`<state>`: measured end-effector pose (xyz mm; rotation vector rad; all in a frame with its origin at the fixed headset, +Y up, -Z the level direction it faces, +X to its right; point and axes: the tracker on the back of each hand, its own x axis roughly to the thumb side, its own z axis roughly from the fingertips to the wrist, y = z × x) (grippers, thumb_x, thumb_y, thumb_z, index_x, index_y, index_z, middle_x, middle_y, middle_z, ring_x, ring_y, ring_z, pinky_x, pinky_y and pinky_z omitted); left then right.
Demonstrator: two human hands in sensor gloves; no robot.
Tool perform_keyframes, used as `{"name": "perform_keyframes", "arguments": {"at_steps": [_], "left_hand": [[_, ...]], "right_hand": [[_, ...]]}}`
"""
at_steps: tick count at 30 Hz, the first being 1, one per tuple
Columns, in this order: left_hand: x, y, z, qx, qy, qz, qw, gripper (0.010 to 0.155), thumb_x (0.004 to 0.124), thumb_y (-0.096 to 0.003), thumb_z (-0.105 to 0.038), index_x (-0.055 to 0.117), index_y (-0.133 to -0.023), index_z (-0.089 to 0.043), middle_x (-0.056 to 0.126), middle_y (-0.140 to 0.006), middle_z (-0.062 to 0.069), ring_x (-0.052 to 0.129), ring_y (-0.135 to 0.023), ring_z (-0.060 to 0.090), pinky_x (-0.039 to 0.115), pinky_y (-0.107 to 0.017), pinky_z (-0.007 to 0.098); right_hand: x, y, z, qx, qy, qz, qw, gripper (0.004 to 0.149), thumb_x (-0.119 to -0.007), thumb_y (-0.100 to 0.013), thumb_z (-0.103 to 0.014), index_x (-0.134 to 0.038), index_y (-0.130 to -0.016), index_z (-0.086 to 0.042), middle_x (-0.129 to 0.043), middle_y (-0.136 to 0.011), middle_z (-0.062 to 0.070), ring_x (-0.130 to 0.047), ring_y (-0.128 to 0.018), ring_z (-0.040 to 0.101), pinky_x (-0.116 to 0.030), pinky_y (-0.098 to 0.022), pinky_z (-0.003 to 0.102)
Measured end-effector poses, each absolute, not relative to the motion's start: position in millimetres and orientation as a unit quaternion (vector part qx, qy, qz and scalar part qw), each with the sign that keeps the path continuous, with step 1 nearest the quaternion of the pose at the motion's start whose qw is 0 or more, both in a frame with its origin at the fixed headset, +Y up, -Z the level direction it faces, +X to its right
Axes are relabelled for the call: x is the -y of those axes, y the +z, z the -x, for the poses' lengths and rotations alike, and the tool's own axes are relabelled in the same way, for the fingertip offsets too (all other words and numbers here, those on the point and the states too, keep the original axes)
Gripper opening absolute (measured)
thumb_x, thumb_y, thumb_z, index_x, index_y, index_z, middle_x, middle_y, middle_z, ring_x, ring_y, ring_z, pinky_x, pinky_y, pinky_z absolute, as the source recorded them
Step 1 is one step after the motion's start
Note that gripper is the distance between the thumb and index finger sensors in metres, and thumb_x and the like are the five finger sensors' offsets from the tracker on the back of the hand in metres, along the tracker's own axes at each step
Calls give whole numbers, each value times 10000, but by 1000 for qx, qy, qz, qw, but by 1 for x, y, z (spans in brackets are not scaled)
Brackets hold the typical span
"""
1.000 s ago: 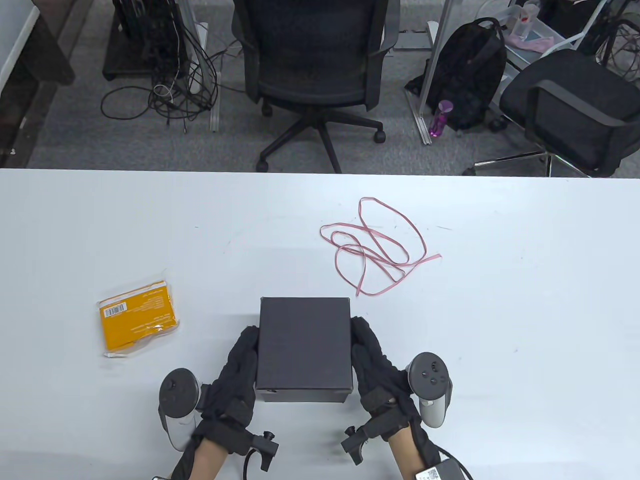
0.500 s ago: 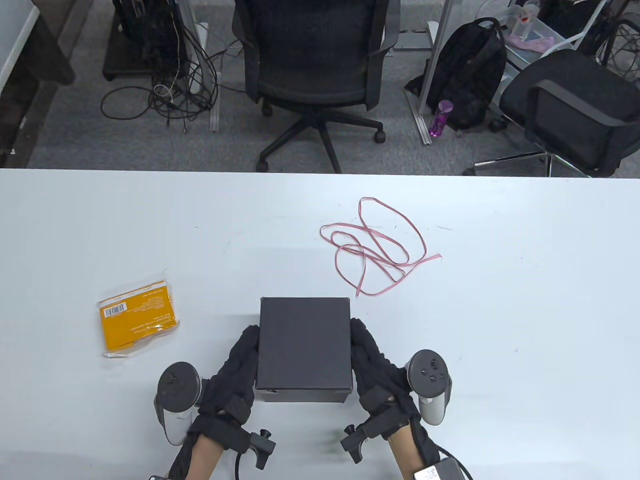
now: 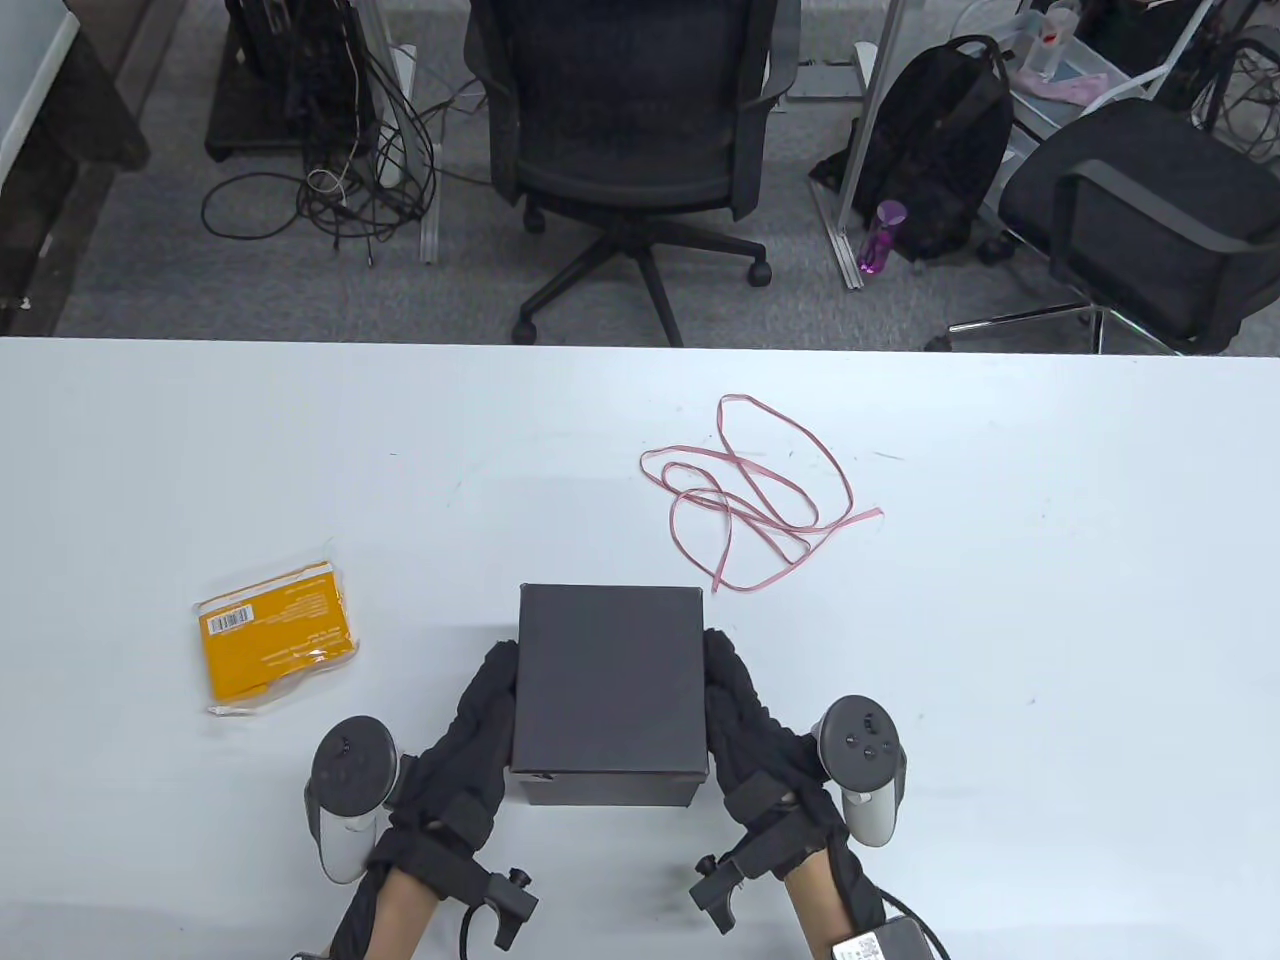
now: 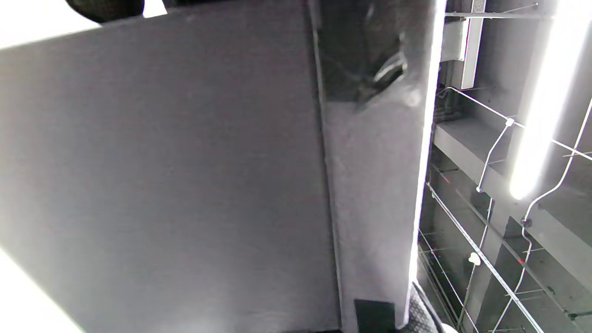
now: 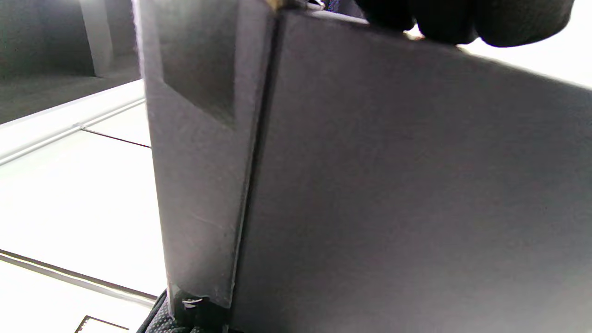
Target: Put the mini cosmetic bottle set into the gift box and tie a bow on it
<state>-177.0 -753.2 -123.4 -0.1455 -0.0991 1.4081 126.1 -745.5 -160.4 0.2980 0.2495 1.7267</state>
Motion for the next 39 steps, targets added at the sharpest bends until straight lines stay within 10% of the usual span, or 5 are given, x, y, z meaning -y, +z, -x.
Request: {"name": "perform_keyframes", "arguments": {"at_steps": [14,20,25,39], "left_hand": [[709,-120,176,66,614,-24,786,566,455,-643,-396,382,-1176,-221,400,-1164,343,414,-1017,700,549,-663,779],[670,-119,175,101,617,-105,773,563,455,-644,-404,391,-1178,-238,427,-1177,309,423,-1046,664,544,-671,780],[662,-116,175,125,629,-148,753,562,452,-644,-407,392,-1176,-233,545,-1163,229,564,-1057,575,592,-680,740],[669,-121,169,154,634,-126,747,560,480,-640,-401,438,-1170,-225,610,-1147,191,623,-1055,531,609,-684,733]], "right_hand": [[693,-153,-124,4,812,-153,563,575,-438,-621,-212,-298,-1130,15,-381,-1062,477,-409,-866,739,-446,-563,818],[653,-149,-119,97,825,-161,533,575,-454,-624,-214,-379,-1101,97,-710,-940,365,-794,-721,558,-699,-522,642],[645,-149,-119,58,755,-173,630,622,-452,-636,-293,-409,-1081,140,-864,-771,250,-962,-484,319,-833,-380,475],[678,-166,-122,-160,401,-264,863,674,-594,-627,-221,-270,-1104,127,-693,-928,174,-834,-711,304,-743,-573,571]]}}
